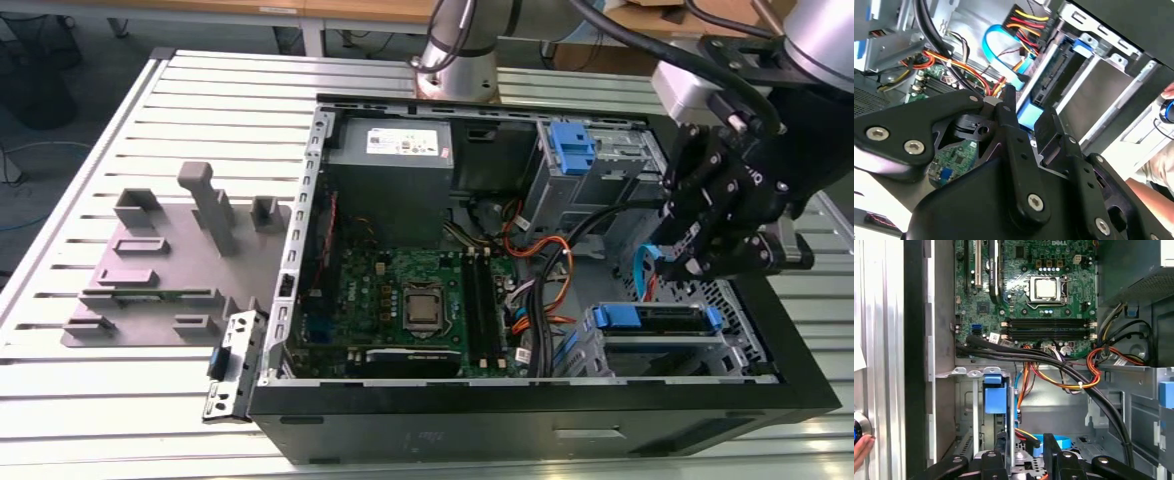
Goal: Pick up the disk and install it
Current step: 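Insert the first disk wire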
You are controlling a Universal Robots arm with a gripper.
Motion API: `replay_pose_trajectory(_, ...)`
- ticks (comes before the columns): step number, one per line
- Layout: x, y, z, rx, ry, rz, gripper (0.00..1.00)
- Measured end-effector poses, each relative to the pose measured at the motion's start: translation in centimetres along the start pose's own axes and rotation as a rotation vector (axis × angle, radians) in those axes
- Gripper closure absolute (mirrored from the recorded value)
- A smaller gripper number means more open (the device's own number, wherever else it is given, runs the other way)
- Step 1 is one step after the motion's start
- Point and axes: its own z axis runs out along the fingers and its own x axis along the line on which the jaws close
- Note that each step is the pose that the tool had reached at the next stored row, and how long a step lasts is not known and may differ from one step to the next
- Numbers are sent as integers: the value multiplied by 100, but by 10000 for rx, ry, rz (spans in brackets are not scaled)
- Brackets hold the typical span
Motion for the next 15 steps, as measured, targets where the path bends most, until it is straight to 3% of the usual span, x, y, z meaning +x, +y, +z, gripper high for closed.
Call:
replay_pose_trajectory(7, -25, -70, 28, -1, 0, 0, 58)
replay_pose_trajectory(15, -28, -73, 169, 0, 2, 0, 58)
